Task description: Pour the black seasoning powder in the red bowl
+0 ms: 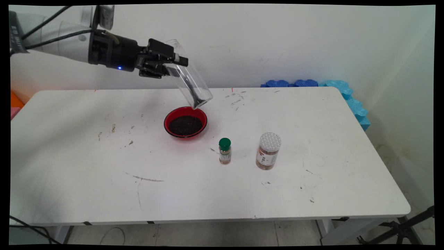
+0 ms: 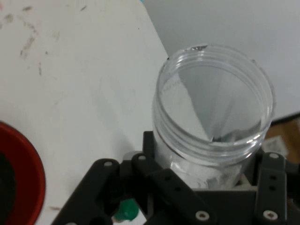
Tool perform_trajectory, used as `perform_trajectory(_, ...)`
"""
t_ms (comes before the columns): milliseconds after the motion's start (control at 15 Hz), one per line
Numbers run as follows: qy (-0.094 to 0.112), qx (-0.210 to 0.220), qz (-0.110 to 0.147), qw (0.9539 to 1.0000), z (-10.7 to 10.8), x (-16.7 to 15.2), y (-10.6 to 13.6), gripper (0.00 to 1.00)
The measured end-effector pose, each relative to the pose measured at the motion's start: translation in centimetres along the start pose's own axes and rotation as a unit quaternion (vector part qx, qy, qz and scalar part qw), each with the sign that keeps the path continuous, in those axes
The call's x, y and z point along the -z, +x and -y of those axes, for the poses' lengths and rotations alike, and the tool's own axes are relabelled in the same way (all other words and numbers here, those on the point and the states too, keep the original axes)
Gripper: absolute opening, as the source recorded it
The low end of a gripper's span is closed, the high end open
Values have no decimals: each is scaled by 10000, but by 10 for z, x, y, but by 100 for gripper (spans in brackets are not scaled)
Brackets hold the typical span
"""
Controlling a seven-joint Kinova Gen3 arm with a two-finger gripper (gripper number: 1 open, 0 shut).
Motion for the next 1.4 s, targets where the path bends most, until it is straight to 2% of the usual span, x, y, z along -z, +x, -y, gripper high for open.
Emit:
perform_trajectory(200,-13,-688,48,9976,-6,4,-2,0)
perform_trajectory(267,-4,-991,81,9950,-9,6,-4,0)
perform_trajectory(400,9,-1677,181,9857,-14,12,-9,0)
perform_trajectory(467,4,-1959,221,9804,-16,14,-11,0)
perform_trajectory(600,23,-2544,305,9666,-20,19,-18,0)
perform_trajectory(667,35,-2770,351,9602,-21,20,-21,0)
perform_trajectory(733,40,-2916,377,9558,-21,21,-22,0)
perform_trajectory(800,45,-3125,429,9489,-22,22,-26,0)
perform_trajectory(1133,26,-4101,689,9094,-19,22,-47,0)
perform_trajectory(1267,34,-4335,746,8980,-16,20,-54,0)
perform_trajectory(1400,52,-4501,783,8895,-12,18,-61,0)
